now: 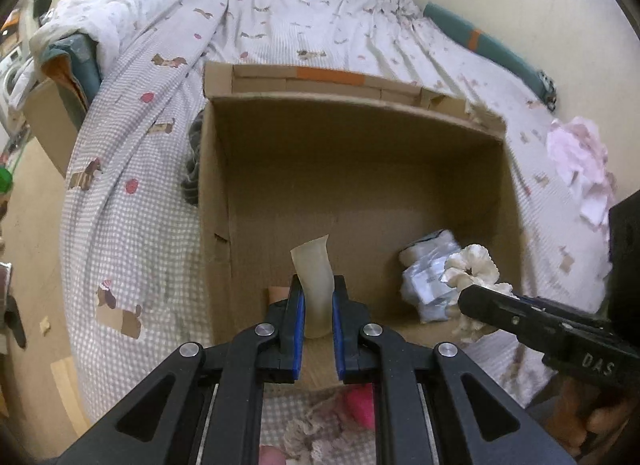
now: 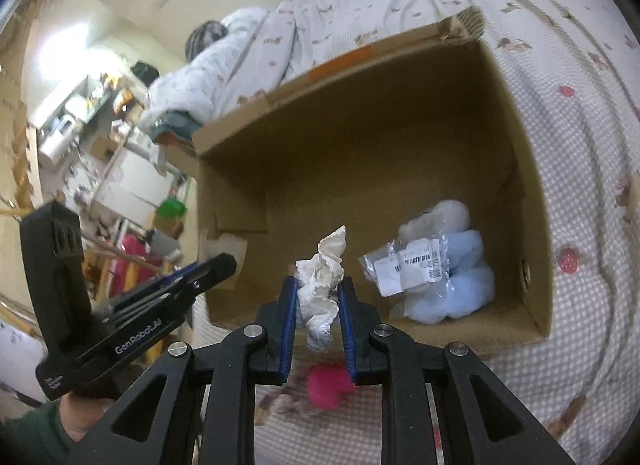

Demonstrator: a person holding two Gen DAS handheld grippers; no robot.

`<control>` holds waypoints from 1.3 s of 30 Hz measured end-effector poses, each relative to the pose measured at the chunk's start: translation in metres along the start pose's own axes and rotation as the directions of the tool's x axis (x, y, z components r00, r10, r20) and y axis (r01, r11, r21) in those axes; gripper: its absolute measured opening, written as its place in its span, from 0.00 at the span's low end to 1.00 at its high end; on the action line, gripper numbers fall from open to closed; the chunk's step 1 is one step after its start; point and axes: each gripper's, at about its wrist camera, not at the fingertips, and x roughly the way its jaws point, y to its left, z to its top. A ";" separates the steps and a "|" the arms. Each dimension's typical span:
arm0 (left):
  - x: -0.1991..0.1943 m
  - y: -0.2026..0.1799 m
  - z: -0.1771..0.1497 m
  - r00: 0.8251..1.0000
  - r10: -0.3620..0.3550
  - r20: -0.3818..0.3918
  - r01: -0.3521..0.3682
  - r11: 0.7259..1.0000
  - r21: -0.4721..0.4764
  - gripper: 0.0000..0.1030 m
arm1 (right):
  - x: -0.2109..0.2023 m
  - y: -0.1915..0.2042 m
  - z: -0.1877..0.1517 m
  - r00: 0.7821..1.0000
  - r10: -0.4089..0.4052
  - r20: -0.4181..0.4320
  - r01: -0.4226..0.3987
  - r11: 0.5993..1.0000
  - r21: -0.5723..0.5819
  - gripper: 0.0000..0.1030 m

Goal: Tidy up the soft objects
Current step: 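Carry the lace piece and beige tube over the box with both tools, then open both tools to drop the lace piece and tube into the box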

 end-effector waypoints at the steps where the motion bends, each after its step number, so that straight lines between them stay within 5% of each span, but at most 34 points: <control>1: 0.004 -0.001 0.000 1.000 -0.007 -0.010 0.007 1.000 0.003 0.11 | 0.004 0.000 -0.001 1.000 -0.008 -0.009 0.008 1.000 -0.007 0.21; 22: 0.027 0.003 -0.003 0.998 0.045 -0.053 -0.044 0.999 0.024 0.11 | 0.041 -0.002 0.004 0.992 -0.084 -0.097 0.082 0.996 -0.029 0.21; 39: 0.027 -0.008 -0.005 0.998 0.046 -0.047 -0.043 0.997 0.060 0.18 | 0.036 -0.009 0.006 0.994 -0.075 -0.077 0.075 0.997 -0.008 0.22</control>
